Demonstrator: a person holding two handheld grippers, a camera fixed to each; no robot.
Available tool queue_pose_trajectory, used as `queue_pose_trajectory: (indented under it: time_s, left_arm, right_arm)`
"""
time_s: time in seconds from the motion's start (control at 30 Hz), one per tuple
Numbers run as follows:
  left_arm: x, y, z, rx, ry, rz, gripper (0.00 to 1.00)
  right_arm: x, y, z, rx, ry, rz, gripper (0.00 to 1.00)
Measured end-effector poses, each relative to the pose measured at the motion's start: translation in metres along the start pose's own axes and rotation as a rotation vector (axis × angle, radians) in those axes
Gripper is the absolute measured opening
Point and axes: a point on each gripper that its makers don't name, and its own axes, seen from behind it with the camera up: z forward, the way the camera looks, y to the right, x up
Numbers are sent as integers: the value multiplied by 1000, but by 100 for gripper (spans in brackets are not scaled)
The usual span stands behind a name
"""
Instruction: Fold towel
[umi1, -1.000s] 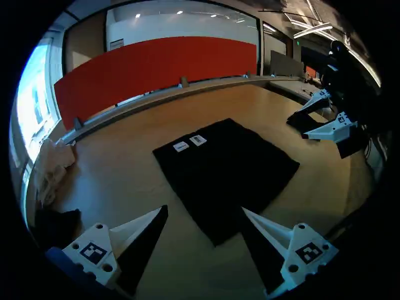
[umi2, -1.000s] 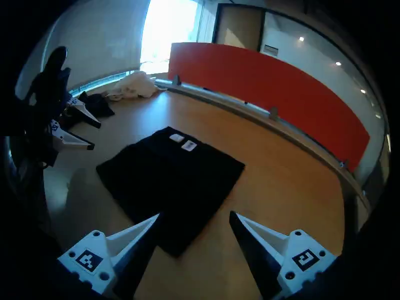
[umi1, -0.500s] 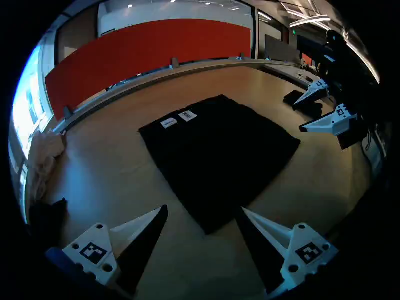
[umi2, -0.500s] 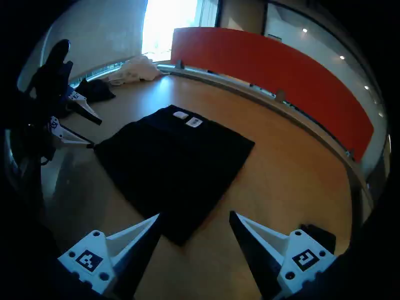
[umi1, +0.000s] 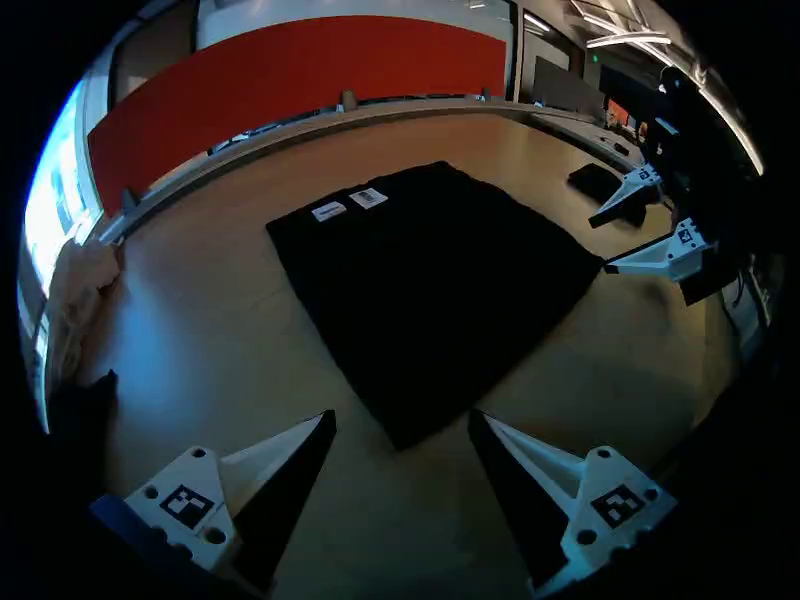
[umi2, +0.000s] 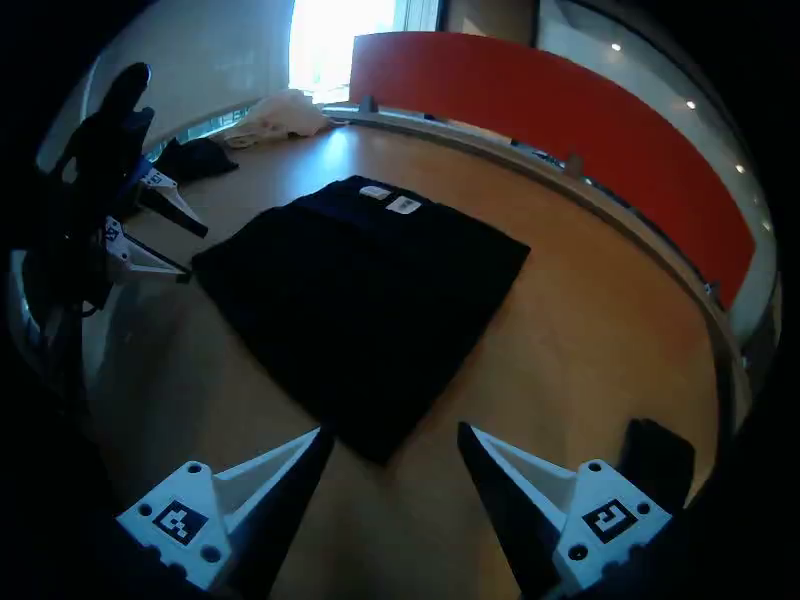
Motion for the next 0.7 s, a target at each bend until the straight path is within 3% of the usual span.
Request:
queue_pose_trajectory:
  time_s: [0.17,0.33,0.7]
  left_arm:
    - [-4,4,2,-4,-15,1,98]
    - [-7,10,5,-25,-33,-4,94]
    - [-6,3,6,9,-51,-39,71]
  right_arm:
    - [-6,-2,3,5,-10,1,94]
    - [-9,-6,4,30,-19,-2,84]
    - [-9,-11,8,63,-27,2,61]
